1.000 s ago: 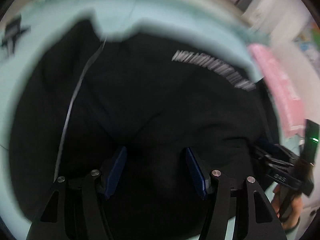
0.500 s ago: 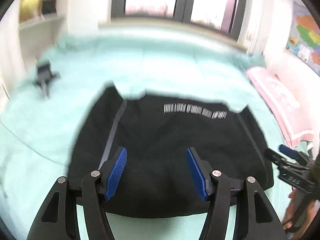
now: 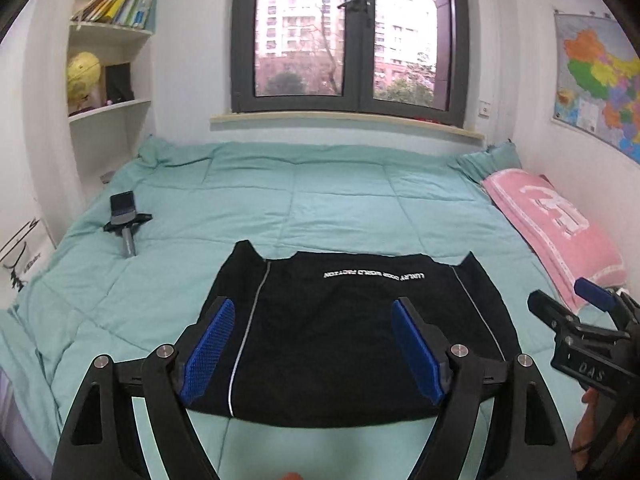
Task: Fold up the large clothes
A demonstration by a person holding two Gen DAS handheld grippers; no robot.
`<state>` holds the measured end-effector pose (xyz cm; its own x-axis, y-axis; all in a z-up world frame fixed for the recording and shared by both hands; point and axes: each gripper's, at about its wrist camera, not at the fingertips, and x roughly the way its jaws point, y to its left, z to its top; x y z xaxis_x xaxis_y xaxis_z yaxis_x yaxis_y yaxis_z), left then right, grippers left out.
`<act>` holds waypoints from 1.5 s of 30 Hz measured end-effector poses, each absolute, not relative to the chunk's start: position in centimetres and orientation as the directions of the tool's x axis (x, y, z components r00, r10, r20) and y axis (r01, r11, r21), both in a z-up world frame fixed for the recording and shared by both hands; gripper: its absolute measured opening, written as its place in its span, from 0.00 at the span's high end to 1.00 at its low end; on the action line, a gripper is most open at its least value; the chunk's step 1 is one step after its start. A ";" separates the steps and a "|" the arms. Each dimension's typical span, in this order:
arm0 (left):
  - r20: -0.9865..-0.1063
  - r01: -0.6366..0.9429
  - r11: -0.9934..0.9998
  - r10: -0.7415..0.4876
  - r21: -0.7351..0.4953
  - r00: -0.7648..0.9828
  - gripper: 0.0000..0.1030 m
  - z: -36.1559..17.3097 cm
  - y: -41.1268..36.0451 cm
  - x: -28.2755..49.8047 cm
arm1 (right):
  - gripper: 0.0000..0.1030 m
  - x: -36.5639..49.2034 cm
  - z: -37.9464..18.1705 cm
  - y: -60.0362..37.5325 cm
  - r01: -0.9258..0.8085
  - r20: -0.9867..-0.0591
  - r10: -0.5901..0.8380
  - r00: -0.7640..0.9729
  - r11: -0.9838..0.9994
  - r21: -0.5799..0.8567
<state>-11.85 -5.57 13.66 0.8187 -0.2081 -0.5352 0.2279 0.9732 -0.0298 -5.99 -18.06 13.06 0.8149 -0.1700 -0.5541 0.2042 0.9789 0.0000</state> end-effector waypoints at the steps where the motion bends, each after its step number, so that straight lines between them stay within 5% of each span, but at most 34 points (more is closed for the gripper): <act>1: -0.537 0.220 0.975 -0.202 -0.031 0.819 0.21 13.5 -5.5 -11.7 | 0.08 -6.0 13.1 -17.9 0.195 -0.553 -0.163 0.817 0.981 0.000; 18: -0.625 0.151 0.988 -0.137 -0.031 0.769 0.21 9.5 -4.7 -8.0 | 0.08 -3.0 9.1 -18.2 0.178 -0.662 -0.114 0.740 0.984 0.030; 45: -0.646 0.141 0.989 -0.142 -0.053 0.750 0.21 8.2 -4.0 -8.0 | 0.08 -3.3 8.0 -18.7 0.176 -0.690 -0.071 0.721 0.981 0.083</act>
<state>-7.96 -3.97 8.25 0.7504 -0.1421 -0.6455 0.1415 0.9885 -0.0532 -3.35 -18.70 7.99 0.7207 -0.0712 -0.6896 0.1759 0.9809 0.0826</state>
